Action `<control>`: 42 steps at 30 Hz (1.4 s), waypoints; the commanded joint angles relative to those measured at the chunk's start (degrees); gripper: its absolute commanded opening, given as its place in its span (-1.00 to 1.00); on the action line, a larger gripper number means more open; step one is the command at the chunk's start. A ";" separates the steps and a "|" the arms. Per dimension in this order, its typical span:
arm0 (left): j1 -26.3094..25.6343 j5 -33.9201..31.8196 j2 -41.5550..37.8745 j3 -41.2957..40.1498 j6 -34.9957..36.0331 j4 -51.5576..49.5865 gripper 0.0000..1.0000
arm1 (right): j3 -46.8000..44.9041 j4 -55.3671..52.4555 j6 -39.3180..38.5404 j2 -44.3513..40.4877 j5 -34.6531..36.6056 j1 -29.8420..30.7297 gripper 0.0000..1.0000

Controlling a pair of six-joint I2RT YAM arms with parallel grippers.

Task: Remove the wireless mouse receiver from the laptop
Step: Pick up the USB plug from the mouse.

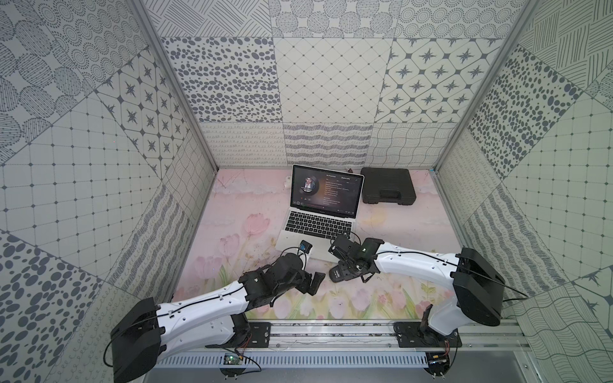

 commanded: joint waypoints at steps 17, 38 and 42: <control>2.13 0.86 -1.25 -0.97 -0.85 -0.81 0.99 | -0.41 0.56 1.16 1.02 0.14 1.37 -0.25; 2.34 0.73 -2.74 -0.76 -0.77 -1.72 0.99 | 0.64 -0.18 2.10 -0.39 0.95 1.46 -0.52; 2.38 2.15 -2.33 -0.62 0.05 -0.38 0.99 | 2.79 -1.57 2.24 -3.05 -0.28 0.84 -0.53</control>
